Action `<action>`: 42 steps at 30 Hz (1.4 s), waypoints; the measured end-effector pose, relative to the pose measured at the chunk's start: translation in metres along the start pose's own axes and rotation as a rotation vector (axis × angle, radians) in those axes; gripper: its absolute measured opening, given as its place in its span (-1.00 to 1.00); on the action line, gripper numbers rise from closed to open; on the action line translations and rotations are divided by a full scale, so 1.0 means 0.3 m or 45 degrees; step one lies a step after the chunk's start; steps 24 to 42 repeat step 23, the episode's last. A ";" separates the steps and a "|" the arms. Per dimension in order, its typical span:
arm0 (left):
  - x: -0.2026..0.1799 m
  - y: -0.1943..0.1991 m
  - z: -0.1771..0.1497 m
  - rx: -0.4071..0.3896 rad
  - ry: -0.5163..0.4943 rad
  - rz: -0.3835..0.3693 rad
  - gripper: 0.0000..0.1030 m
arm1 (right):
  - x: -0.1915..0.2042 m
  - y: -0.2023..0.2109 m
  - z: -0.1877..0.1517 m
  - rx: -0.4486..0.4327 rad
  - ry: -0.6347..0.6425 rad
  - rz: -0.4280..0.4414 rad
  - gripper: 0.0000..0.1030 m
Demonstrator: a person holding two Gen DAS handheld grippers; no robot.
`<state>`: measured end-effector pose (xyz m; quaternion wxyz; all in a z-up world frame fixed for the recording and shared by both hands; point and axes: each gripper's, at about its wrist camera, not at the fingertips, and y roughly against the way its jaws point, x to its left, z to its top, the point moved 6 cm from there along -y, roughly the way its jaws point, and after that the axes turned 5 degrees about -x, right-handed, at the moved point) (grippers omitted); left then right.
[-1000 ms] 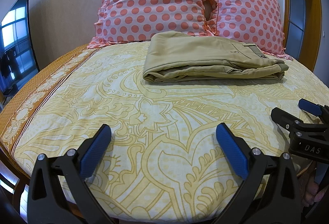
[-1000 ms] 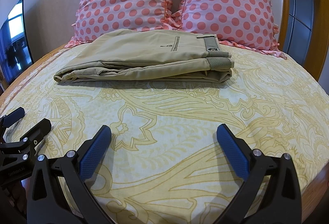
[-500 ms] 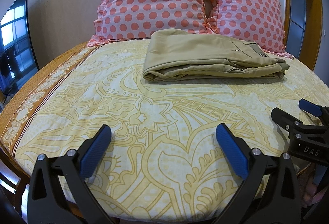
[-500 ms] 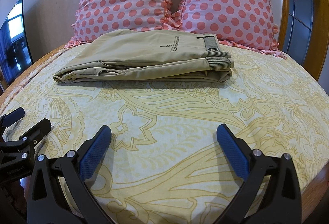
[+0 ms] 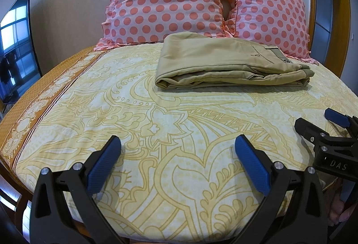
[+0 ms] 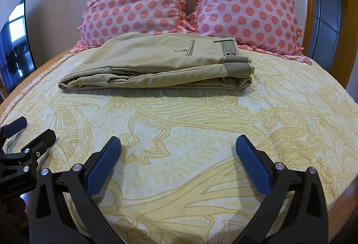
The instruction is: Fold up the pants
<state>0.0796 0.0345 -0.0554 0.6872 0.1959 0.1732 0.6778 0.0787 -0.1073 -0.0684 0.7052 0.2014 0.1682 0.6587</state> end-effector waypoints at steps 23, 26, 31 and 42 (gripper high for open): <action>0.004 -0.006 0.004 -0.006 -0.007 -0.004 0.97 | -0.004 -0.002 0.002 -0.003 -0.001 0.001 0.97; 0.004 -0.006 0.004 -0.006 -0.007 -0.004 0.97 | -0.004 -0.002 0.002 -0.003 -0.001 0.001 0.97; 0.004 -0.006 0.004 -0.006 -0.007 -0.004 0.97 | -0.004 -0.002 0.002 -0.003 -0.001 0.001 0.97; 0.004 -0.006 0.004 -0.006 -0.007 -0.004 0.97 | -0.004 -0.002 0.002 -0.003 -0.001 0.001 0.97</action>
